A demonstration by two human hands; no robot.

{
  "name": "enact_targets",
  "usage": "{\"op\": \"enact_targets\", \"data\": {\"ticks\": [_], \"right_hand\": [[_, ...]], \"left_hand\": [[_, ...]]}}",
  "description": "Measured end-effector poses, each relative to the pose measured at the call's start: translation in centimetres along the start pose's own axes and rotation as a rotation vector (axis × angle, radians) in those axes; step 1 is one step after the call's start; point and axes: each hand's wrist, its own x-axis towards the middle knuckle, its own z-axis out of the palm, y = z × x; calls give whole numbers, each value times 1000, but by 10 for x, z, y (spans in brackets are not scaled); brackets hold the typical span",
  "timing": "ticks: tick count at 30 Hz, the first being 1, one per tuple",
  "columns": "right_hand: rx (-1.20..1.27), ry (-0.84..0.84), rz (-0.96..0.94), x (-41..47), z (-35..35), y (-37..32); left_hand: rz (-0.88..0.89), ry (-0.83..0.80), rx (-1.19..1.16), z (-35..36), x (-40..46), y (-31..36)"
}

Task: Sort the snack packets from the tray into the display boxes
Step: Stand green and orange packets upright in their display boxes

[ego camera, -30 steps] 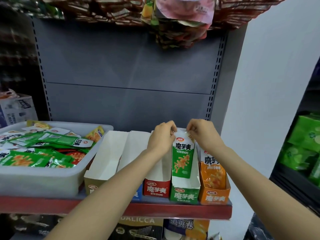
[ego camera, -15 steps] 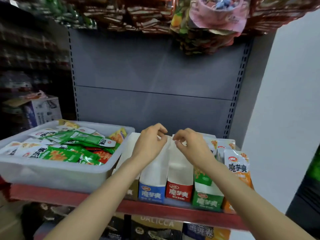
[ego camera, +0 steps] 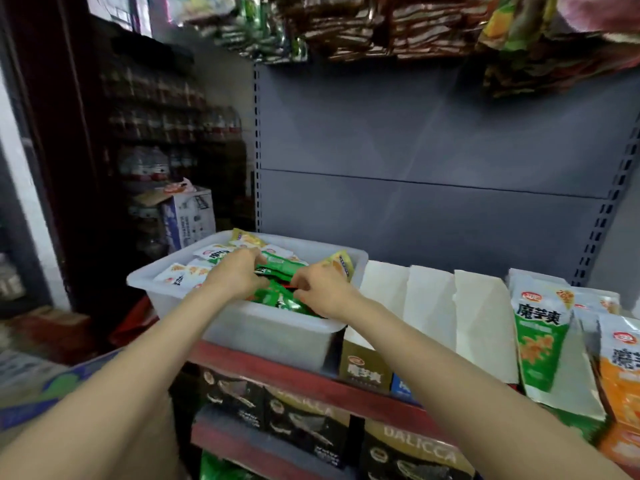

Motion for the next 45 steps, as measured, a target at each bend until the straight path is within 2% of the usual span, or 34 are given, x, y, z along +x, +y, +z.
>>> {"op": "enact_targets", "data": {"ticks": [4,10,14,19,22,26,29,33,38,45], "right_hand": [[-55,-134,50,17,11,-10],[-6,-111,117,26,15,-9],[87,121,240,29,10,-1],[397,405,212,20,-15,3],[635,488,168,7,-26,9],[763,555,170,-22,-46,23],[755,595,182,-49,-65,40],[736,646,215,-91,-98,72],[642,731,260,-145,-133,115],[399,769,391,-194,-164,173]], "left_hand": [[3,-123,35,-7,7,-20],[20,-113,-88,-3,11,-28],[18,-114,-186,-2,10,-34],[66,-38,-294,-2,1,-20],[131,40,-506,-3,-6,6],[203,84,-824,-4,-18,47],[227,16,-1034,-3,-27,84],[318,-48,-1109,12,-33,139],[413,-98,-1036,41,-35,215],[470,-57,-924,77,-38,296]]}}
